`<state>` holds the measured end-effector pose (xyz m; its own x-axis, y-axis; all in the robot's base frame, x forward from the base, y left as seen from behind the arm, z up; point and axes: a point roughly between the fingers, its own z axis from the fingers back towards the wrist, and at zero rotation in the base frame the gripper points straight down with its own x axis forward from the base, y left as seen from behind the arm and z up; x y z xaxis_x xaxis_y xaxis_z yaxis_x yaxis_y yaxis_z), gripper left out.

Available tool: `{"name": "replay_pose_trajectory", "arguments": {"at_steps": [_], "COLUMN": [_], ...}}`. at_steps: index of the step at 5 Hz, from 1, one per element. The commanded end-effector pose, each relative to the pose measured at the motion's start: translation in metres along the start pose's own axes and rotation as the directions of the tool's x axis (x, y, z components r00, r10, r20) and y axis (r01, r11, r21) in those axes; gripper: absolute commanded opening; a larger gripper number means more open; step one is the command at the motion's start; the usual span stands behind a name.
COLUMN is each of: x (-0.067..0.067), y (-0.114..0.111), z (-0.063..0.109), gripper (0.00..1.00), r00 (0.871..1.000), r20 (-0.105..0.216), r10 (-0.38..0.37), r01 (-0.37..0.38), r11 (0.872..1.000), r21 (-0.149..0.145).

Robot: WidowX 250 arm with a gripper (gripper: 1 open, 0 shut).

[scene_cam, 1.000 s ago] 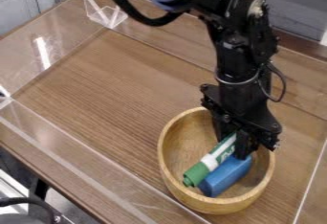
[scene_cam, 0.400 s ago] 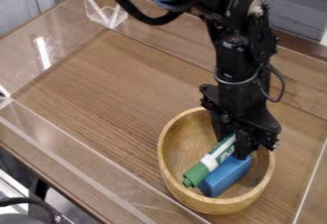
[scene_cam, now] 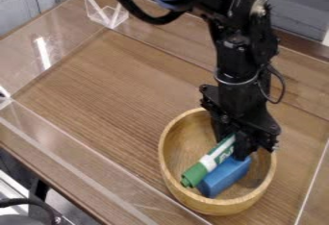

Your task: Remove the green marker from inside the brown bowl and put it on the table

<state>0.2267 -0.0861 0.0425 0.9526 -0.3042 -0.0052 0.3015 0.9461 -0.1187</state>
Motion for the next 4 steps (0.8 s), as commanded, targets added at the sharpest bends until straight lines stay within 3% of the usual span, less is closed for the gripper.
{"name": "replay_pose_trajectory", "arguments": {"at_steps": [1,4], "x": [-0.0124,-0.0162], "y": [0.005,0.0035], "z": [-0.0069,0.0007], "gripper": [0.0,0.0], "r00": [0.998,0.997], "r20": [-0.066,-0.077], "r10": [-0.022,-0.029], "r01": [0.023,0.03], "r11": [1.0,1.0], "r21": [0.018,0.007]}}
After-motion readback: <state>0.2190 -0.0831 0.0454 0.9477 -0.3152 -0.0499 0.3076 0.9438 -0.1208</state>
